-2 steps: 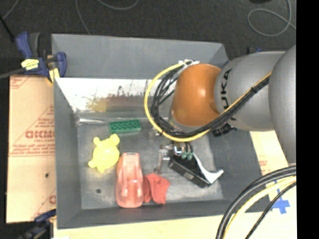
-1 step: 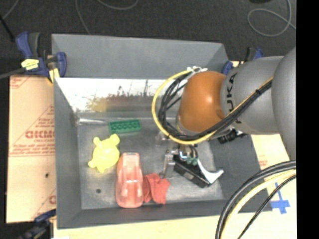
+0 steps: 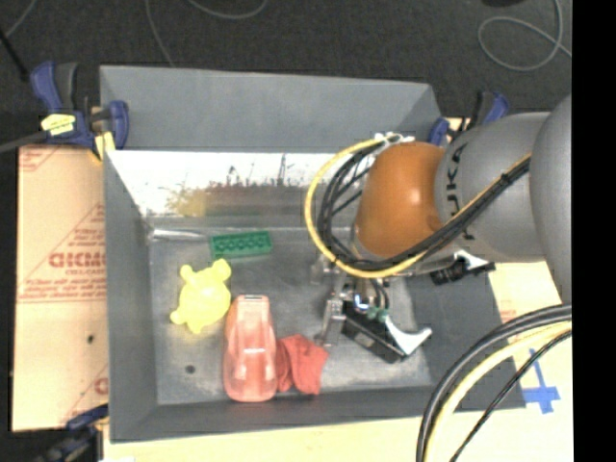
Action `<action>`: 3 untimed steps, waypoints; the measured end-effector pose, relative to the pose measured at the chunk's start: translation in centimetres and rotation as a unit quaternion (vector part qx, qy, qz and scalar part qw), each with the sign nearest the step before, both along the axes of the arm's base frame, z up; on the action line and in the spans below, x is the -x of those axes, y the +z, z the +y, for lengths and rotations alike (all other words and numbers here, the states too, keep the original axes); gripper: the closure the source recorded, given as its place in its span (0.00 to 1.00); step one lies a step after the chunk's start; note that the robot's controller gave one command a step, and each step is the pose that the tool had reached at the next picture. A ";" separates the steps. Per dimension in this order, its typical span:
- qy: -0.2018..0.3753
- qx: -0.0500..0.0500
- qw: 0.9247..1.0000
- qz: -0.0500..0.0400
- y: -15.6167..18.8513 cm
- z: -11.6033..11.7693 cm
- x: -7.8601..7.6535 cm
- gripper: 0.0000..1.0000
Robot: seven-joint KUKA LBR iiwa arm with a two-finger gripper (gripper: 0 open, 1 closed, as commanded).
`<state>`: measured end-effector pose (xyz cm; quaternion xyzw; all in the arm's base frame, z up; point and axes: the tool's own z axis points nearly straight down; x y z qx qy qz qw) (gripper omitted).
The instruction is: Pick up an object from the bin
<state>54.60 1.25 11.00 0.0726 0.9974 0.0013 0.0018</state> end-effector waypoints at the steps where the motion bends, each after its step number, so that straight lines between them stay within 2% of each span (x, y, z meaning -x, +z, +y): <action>1: -0.044 0.000 0.999 0.000 1.2 -0.5 -0.7 0.00; 2: -0.061 0.000 0.998 -0.003 1.8 -0.8 -0.2 0.00; 3: 0.004 0.000 1.000 -0.002 -1.4 -0.3 3.9 0.00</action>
Offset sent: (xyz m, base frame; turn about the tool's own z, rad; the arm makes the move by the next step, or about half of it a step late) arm -0.0141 -0.0123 0.0119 0.0907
